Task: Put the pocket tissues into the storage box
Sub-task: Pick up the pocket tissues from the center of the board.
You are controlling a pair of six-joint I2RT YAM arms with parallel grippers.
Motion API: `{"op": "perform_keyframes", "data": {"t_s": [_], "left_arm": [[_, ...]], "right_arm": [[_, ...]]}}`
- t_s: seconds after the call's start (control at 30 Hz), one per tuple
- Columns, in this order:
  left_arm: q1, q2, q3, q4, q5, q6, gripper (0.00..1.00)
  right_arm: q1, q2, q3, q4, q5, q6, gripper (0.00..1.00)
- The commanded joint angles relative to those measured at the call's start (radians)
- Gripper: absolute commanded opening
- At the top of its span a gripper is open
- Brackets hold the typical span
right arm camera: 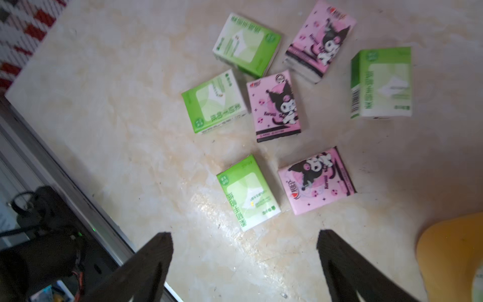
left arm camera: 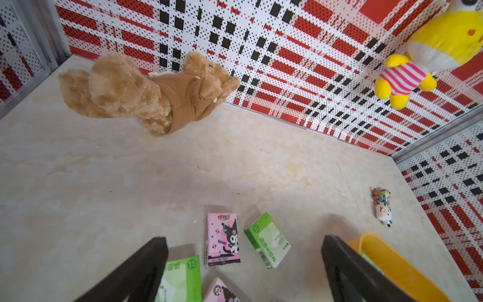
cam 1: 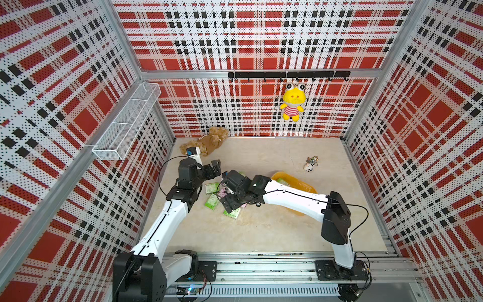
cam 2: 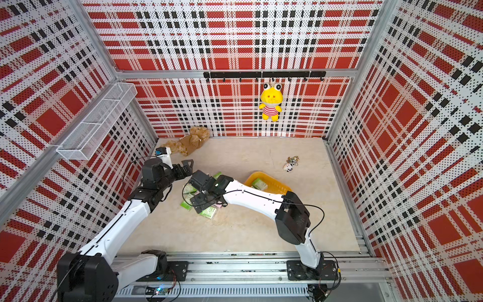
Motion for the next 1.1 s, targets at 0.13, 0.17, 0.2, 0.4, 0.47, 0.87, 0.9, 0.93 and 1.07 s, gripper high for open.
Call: {"op": "perform_keyframes", "data": {"t_s": [0.13,0.17,0.2,0.4,0.47,0.87,0.9,0.93,1.07], "left_arm": [[0.176,-0.071,-0.051,0.002,0.015,-0.1,0.99],[0.21,-0.076,-0.054,0.003,0.029,-0.11,0.99],[0.237,-0.08,-0.058,0.003,0.042,-0.118,0.99],[0.341,-0.082,-0.063,0.001,0.114,-0.112,0.99],[0.343,-0.084,-0.062,-0.002,0.116,-0.102,0.99],[0.34,-0.093,-0.071,-0.002,0.152,-0.076,0.99],[0.339,-0.094,-0.072,-0.002,0.148,-0.076,0.99],[0.34,-0.095,-0.071,-0.002,0.145,-0.076,0.99],[0.339,-0.092,-0.072,-0.002,0.143,-0.077,0.99]], "right_arm": [[-0.014,0.05,-0.013,0.03,-0.085,-0.199,0.94],[-0.014,0.064,-0.008,0.031,-0.094,-0.211,0.94],[-0.014,0.078,-0.002,0.029,-0.097,-0.221,0.94],[-0.014,0.17,0.053,0.002,-0.12,-0.283,0.93],[-0.014,0.198,0.069,-0.006,-0.118,-0.296,0.93],[-0.014,0.327,0.178,-0.068,-0.11,-0.354,0.91],[-0.014,0.33,0.178,-0.068,-0.115,-0.353,0.91],[-0.013,0.332,0.177,-0.068,-0.12,-0.353,0.9],[-0.014,0.336,0.172,-0.075,-0.123,-0.359,0.88]]}}
